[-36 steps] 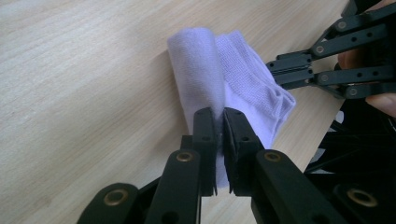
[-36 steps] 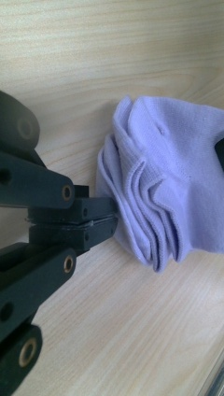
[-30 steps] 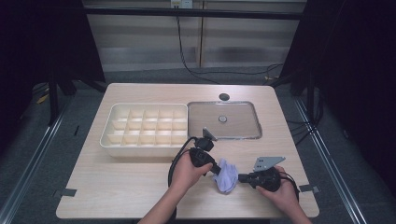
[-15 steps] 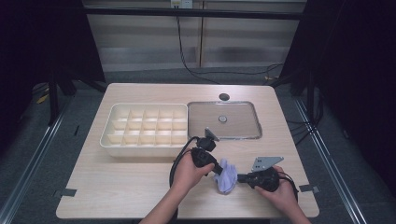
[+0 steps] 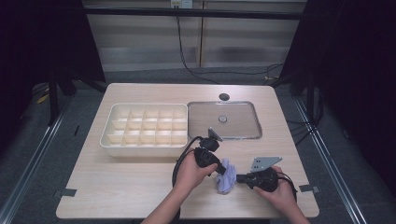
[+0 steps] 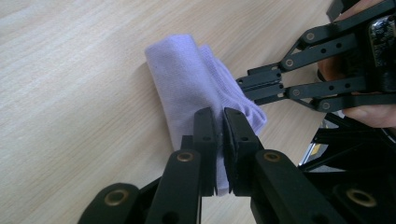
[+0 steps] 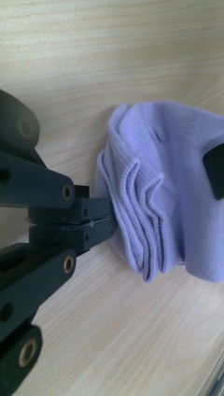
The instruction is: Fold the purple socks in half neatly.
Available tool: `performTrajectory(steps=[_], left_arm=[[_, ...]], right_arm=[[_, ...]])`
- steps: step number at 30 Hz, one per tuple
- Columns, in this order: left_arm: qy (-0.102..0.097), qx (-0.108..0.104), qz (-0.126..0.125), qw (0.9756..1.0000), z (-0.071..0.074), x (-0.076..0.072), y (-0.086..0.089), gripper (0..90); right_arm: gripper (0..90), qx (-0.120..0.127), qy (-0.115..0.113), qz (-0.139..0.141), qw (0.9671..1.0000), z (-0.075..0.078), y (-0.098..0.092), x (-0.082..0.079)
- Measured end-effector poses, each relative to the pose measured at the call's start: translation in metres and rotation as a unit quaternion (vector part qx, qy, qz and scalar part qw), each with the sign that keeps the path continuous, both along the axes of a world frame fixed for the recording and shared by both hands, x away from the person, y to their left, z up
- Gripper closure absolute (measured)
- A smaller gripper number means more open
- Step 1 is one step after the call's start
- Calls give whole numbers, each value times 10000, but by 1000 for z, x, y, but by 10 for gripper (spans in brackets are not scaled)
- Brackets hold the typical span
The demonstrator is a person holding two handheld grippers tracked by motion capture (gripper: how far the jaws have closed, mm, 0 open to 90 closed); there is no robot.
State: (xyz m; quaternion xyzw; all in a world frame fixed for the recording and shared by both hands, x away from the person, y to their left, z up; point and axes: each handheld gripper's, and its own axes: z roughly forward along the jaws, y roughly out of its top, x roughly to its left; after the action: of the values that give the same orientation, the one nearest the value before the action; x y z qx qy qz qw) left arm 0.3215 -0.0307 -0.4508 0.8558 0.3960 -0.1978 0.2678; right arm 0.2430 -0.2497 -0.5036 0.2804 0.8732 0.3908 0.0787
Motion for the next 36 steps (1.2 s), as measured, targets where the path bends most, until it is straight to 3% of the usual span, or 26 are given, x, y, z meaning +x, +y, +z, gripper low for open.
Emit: performTrajectory(steps=[7, 21, 24, 26, 28, 29, 36], left_arm=[[-17, 28, -162, 9999, 0, -1, -5, 847], [-17, -60, -98, 9999, -1, -2, -7, 847], [-13, -53, -200, 9998, -2, -1, -6, 847], [18, -86, -67, 9999, -2, -3, -8, 847], [-18, -30, -215, 9998, -3, -2, -8, 847], [-3, -60, -116, 9999, -3, -4, -9, 847], [-11, -52, -155, 9999, -3, -4, -10, 846]], right_arm=[[892, -6, 0, -3, 10000, 0, 1, 0], [896, -28, -35, 52, 10000, 0, 6, -1], [897, -7, -19, 50, 10000, 0, 7, -1], [897, -25, -25, 42, 10000, 0, 7, -1], [897, -45, -21, 46, 10000, 1, 8, -1], [897, -79, -55, 65, 9999, 1, 8, -1], [897, -141, -69, 67, 9999, 2, 9, -2]])
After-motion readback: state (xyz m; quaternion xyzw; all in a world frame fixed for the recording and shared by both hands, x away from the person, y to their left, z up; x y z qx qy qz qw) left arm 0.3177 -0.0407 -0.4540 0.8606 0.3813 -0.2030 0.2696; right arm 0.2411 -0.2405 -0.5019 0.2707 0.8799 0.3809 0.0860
